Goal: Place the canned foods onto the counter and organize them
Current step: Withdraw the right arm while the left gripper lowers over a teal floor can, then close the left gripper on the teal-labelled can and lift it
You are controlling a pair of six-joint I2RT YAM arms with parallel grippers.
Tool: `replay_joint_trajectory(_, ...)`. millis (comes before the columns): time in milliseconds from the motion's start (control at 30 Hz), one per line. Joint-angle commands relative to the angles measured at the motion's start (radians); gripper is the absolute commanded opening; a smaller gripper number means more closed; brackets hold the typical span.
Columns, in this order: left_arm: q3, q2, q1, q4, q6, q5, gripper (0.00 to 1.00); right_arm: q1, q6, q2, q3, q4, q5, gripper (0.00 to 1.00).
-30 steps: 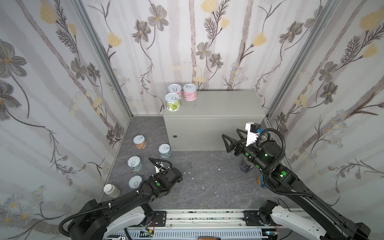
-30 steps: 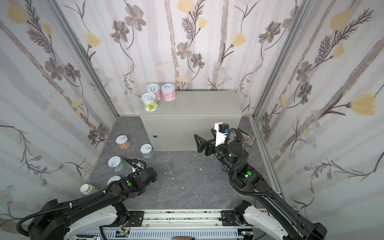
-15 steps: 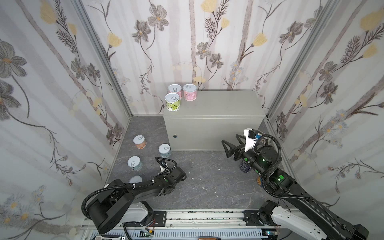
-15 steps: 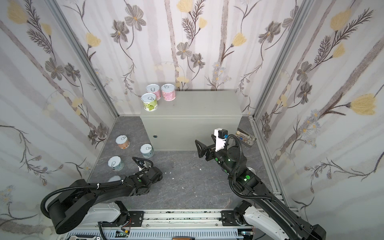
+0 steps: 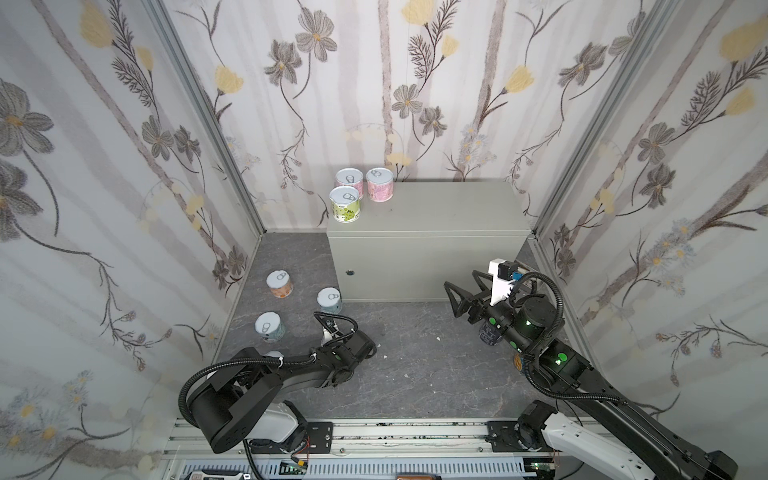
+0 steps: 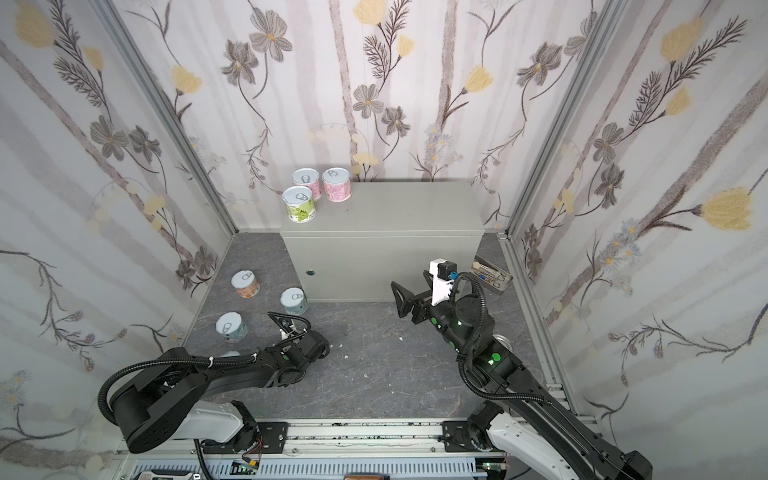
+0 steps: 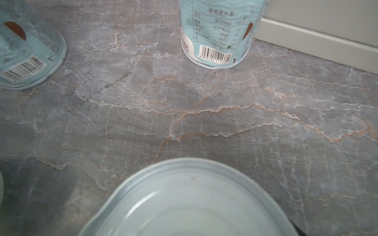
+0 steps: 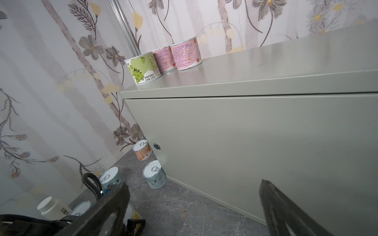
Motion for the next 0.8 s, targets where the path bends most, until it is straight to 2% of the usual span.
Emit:
replay_joint_trajectory(0, 0.006, -0.013, -0.006, -0.011, -0.005, 0.073, 0.74, 0.001, 0.004, -0.003, -0.003, 0.043, 0.010, 1.00)
replay_joint_trajectory(167, 0.025, -0.066, -0.020, -0.024, 0.041, 0.087, 0.64, 0.000, 0.003, 0.004, -0.009, 0.046, 0.014, 1.00)
replay_joint_trajectory(400, 0.094, -0.170, -0.047, -0.095, 0.119, 0.077, 0.60, 0.000, 0.005, 0.028, -0.011, 0.057, 0.006, 1.00)
replay_joint_trajectory(767, 0.384, -0.202, -0.115, -0.363, 0.311, 0.034, 0.60, -0.003, 0.007, 0.026, 0.021, -0.010, 0.012, 1.00)
